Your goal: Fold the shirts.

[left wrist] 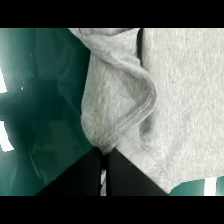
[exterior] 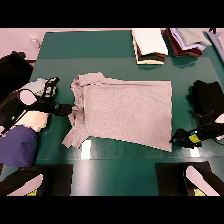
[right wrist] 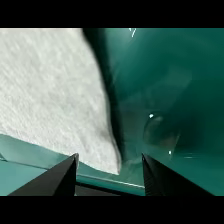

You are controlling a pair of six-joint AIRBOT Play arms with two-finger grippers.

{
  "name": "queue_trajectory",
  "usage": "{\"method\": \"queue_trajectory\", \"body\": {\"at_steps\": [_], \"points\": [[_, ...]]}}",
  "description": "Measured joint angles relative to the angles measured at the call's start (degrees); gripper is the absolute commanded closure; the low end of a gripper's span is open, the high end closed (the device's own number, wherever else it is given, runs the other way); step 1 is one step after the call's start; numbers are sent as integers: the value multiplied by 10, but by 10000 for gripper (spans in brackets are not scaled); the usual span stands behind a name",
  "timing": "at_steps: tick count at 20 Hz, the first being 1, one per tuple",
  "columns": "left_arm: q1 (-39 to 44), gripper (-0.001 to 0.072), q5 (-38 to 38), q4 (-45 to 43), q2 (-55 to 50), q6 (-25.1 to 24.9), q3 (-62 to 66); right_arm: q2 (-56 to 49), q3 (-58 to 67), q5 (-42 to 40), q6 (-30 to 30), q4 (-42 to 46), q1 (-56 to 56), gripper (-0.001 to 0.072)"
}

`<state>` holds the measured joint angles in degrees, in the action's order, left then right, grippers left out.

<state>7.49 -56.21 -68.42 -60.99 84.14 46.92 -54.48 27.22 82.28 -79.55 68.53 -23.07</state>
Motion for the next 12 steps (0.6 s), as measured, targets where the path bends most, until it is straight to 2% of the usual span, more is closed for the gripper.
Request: {"method": "queue_trajectory", "body": {"at_steps": [1,3,4,5,6,7,9,12], "points": [[0,686,0,1,0,0,0,-6,0,0,-7,0,19,263],[0,686,-2,1,0,0,0,-23,0,-1,-16,0,58,391],[0,686,-2,1,0,0,0,-31,0,-3,-20,0,78,410],[0,686,-3,2,0,0,0,-38,0,-6,-24,-2,99,473],[0,686,-4,2,0,0,1,-43,0,-12,-24,-2,120,582],[0,686,-5,4,0,0,2,-46,0,-20,-25,-2,138,598],[0,687,-15,6,2,0,8,-40,0,-36,-27,-1,169,697],[0,687,-37,10,5,-1,43,-1,26,-47,-28,1,190,698]]}}
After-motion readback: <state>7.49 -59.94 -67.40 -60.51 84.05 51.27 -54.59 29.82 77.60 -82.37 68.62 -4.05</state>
